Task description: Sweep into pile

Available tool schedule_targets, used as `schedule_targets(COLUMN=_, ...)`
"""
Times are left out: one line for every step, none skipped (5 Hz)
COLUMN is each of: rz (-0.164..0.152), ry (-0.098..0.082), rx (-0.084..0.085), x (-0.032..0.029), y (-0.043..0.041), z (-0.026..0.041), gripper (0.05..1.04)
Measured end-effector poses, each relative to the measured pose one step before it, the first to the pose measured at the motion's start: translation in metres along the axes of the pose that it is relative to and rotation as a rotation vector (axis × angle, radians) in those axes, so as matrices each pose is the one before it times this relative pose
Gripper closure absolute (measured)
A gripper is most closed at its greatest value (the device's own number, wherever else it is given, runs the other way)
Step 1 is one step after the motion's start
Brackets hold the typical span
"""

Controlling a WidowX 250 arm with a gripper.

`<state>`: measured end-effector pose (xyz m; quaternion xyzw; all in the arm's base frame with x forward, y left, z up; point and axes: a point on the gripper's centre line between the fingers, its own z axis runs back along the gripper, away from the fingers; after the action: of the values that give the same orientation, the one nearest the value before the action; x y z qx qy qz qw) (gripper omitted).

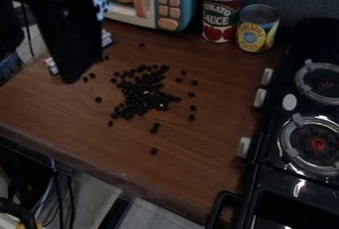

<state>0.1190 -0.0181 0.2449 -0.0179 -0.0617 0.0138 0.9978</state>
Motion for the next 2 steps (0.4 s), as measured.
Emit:
schedule_targets(rz=-0.0102, ry=-0.0006, rx=-0.0060, x=0.00047, y=-0.00083, z=-0.00188, gripper=0.087)
schedule_targets(rz=0.0204, ry=-0.0390, rx=0.0066, x=0.03458, y=0.03143, z=-0.01847, gripper=0.087)
